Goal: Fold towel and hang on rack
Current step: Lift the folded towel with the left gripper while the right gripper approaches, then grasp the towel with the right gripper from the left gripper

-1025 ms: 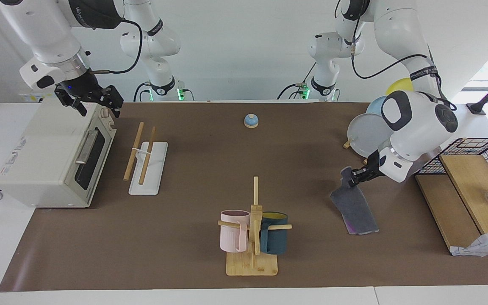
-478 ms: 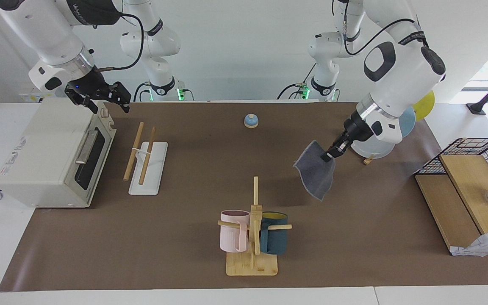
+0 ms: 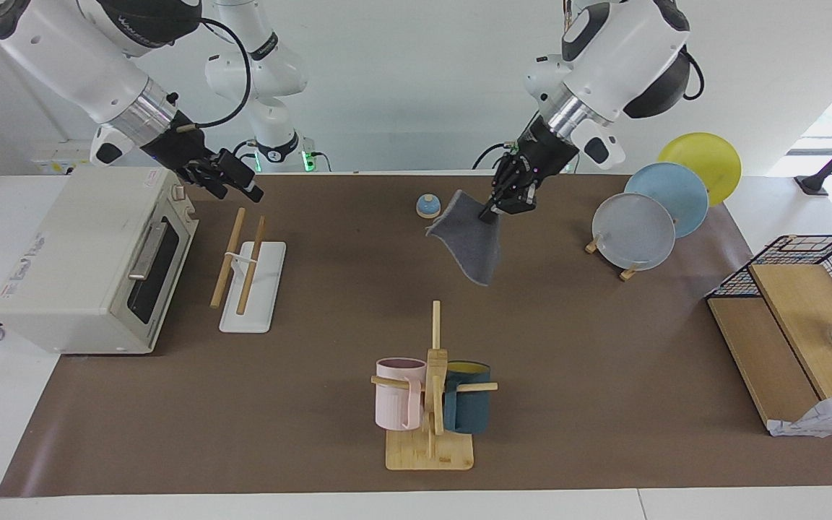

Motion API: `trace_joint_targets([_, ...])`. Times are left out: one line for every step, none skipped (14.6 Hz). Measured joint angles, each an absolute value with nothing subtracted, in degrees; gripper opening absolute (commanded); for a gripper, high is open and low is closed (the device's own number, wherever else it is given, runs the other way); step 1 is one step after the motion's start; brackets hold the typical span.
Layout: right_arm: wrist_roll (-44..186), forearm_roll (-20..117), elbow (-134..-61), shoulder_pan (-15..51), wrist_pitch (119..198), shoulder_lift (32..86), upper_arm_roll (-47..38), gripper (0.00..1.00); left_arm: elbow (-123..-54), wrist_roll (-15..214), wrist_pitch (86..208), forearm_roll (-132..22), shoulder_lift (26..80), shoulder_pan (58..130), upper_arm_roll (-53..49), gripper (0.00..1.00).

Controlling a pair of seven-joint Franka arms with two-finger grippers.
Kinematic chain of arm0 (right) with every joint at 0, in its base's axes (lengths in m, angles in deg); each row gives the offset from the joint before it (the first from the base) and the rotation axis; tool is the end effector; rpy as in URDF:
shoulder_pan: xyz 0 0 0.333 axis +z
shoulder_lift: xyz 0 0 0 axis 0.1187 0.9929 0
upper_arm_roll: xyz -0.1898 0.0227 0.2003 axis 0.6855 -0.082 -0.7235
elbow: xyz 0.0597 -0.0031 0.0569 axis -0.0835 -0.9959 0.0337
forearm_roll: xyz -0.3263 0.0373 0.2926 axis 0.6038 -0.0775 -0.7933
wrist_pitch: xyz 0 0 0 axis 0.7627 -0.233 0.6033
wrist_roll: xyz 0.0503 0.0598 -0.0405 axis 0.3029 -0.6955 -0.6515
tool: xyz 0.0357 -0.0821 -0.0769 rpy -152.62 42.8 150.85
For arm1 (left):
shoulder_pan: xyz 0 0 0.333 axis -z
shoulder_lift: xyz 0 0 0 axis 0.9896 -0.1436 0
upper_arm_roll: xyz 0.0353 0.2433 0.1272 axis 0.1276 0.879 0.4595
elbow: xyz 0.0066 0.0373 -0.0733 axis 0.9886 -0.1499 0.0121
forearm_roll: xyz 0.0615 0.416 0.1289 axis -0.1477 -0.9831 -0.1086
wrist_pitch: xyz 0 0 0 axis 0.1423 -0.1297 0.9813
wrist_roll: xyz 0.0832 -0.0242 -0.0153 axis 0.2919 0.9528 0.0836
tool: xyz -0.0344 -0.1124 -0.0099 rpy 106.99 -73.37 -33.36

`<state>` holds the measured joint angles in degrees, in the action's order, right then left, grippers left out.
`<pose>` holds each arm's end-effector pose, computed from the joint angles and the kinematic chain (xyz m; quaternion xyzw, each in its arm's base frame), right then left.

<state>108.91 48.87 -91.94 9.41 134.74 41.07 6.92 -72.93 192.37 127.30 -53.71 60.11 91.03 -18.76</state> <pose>0.5949 0.0401 0.5484 -0.9233 0.2807 0.0793 0.2499 0.5663 -0.3386 0.5704 0.6883 0.6638 -0.1404 0.2568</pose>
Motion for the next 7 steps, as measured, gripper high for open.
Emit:
trace_joint_targets([114.22,45.68,-92.63,9.44,136.44,40.81,6.51,1.00,-72.99,196.82,129.13,-53.71,60.14,92.69,-18.77,0.00])
trace_joint_targets([120.62,42.15,-93.29,9.54,138.87,40.56,5.90,1.00,-73.13,200.57,130.96,-53.71,60.15,94.18,-18.78,0.00])
trace_joint_targets([127.07,39.15,-93.70,10.01,141.42,40.40,5.42,1.00,-73.41,203.57,132.95,-53.70,60.15,95.62,-18.79,0.00])
trace_joint_targets([132.46,37.38,-93.91,11.09,143.23,40.30,5.27,1.00,-73.94,206.36,135.31,-53.70,60.20,97.04,-18.79,0.00])
trace_joint_targets([138.08,36.58,-94.23,13.44,144.53,40.16,5.16,1.00,-75.07,210.29,139.24,-53.69,60.30,99.42,-18.79,0.00])
trace_joint_targets([140.66,36.37,-95.23,15.57,144.85,39.81,5.12,1.00,-75.89,213.09,141.82,-53.69,60.43,101.20,-18.80,0.00])
trace_joint_targets([142.60,36.36,-96.60,17.57,145.74,39.29,5.08,1.00,-76.39,215.21,142.92,-53.69,60.55,102.25,-18.81,0.00])
